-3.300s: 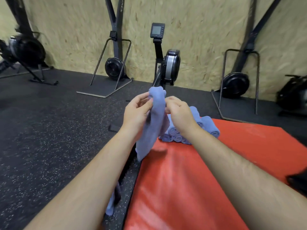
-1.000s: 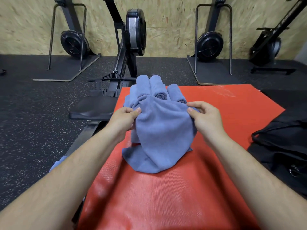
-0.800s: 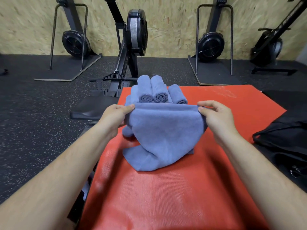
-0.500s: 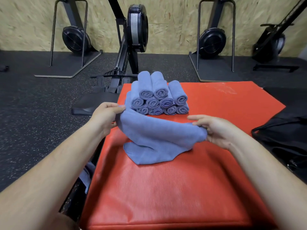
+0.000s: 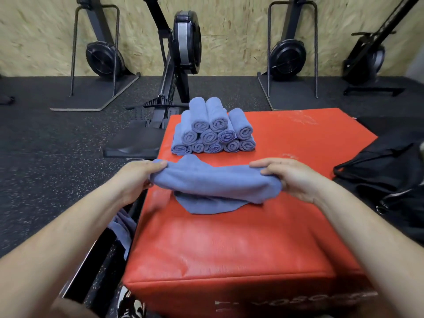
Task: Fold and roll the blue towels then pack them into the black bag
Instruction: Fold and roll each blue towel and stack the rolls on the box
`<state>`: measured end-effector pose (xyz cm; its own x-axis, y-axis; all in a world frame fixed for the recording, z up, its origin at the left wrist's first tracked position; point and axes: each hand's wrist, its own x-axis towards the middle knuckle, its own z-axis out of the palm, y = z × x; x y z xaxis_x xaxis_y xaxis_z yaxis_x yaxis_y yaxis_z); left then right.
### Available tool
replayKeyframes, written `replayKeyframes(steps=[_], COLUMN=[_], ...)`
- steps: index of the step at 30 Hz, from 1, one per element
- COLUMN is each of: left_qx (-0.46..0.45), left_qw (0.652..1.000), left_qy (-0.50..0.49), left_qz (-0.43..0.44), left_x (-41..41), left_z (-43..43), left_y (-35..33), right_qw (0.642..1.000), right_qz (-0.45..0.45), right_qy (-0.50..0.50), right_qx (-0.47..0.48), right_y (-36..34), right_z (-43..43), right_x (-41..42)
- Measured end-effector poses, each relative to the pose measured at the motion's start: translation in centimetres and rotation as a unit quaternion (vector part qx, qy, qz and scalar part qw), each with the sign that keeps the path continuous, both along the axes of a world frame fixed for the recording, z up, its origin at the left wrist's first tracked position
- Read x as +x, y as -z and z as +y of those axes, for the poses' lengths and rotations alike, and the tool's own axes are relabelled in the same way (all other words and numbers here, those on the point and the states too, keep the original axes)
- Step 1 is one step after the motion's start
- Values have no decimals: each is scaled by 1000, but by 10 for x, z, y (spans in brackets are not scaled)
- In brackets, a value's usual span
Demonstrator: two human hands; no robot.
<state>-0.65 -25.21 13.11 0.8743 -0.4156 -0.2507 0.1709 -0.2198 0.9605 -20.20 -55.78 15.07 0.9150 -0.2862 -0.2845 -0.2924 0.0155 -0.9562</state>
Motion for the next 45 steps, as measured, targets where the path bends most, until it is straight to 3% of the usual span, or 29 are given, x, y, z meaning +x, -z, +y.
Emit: replayKeyframes(steps=[2, 4, 8, 12, 16, 23, 27, 33, 37, 40, 43, 45], left_qx=[-75, -111, -132, -146, -206, -285, -242, -110, -24, -24, -108, -153], left_qw=[997, 993, 979, 970, 958, 942, 940, 919, 902, 912, 954, 963], left_qy=[1, -9, -44, -80, -138, -101, -100, -102, -123, -152, -114, -73], left_qz=[-6, -36, -146, -178, -146, -148, -220, -364, -413, -381, -256, -211], left_x=[-4, 0, 14, 25, 38, 29, 29, 30, 30, 34, 33, 29], left_z=[1, -1, -11, -15, -8, -2, -5, -5, -8, -7, -8, -10], left_y=[-28, -61, -127, -184, -210, -232, -233, -231, -227, -228, -230, -231], right_qw=[997, 991, 975, 962, 958, 967, 979, 974, 970, 977, 973, 963], right_qz=[-76, -119, -184, -221, -243, -241, -197, -216, -228, -208, -222, -253], right_qy=[32, 37, 53, 84, 108, 78, 13, 35, 49, 48, 67, 87], right_qx=[7, -48, -115, -137, -104, 29, 46, 60, 66, 22, -12, -25], right_y=[-25, -52, -114, -171, -199, -222, -225, -217, -213, -211, -210, -210], right_z=[-5, -10, -11, -12, -9, 5, 7, 7, 1, 0, 4, 5], right_x=[0, 1, 16, 30, 38, 30, 27, 34, 35, 36, 38, 38])
